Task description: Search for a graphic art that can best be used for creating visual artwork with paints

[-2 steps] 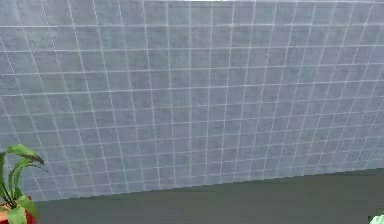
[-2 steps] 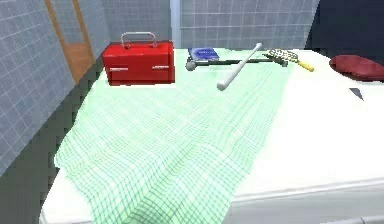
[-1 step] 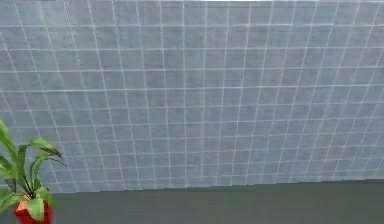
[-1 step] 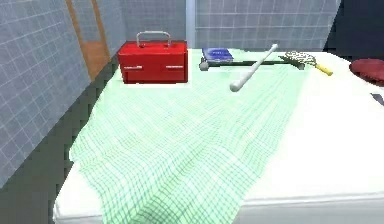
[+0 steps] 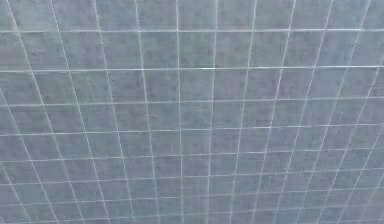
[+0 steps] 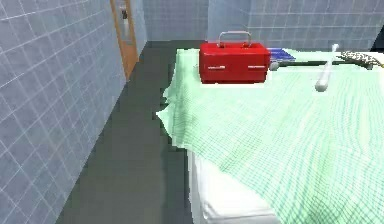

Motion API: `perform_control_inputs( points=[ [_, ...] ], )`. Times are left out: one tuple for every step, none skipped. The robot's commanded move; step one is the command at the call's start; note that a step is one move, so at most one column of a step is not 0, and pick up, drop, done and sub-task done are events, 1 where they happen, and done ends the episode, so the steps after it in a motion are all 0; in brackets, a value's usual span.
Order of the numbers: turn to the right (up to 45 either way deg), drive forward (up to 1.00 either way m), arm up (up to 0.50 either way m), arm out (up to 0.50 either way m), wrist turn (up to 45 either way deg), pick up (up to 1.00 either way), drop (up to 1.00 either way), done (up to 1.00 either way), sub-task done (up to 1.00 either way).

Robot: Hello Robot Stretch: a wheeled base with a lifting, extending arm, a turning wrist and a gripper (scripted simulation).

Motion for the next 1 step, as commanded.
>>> perform_control_inputs(
  points=[
    [45.0, 0.0, 0.0, 0.0, 0.0, 0.0, 0.0, 0.0, 0.0]
  ],
)
